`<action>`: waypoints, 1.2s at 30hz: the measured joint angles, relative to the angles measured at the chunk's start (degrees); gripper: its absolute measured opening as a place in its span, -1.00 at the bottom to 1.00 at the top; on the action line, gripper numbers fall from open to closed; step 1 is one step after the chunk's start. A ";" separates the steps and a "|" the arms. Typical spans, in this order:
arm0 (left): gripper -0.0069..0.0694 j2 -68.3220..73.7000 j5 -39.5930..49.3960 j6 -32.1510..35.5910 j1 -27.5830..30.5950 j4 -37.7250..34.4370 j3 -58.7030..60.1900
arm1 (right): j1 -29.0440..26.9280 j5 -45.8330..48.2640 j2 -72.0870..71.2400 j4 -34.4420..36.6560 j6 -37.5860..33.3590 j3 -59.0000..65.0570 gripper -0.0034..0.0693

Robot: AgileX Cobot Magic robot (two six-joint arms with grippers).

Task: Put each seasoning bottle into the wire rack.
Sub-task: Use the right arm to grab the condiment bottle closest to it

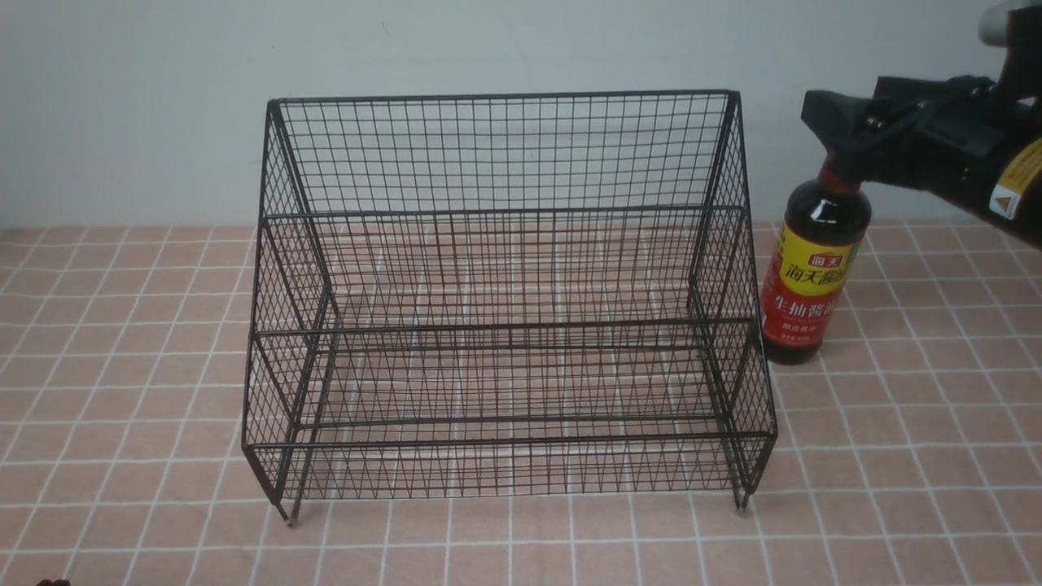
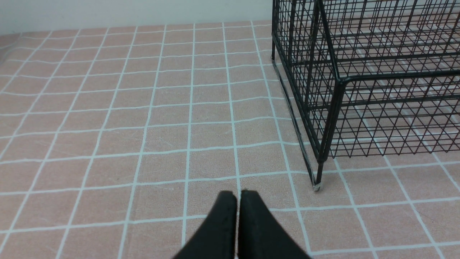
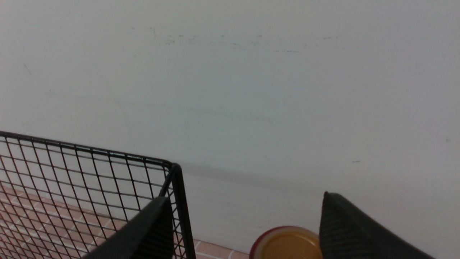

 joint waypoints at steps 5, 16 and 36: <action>-0.84 0.00 0.00 0.00 0.00 0.00 0.00 | 0.00 -0.51 0.63 1.85 -2.40 -0.24 0.49; -0.84 0.00 0.00 0.00 0.00 0.00 0.00 | 0.00 -2.22 -0.33 3.07 -3.52 -0.24 0.49; -0.84 0.00 0.00 0.00 0.00 0.00 0.00 | 0.00 1.73 1.92 7.02 -11.69 -0.80 0.49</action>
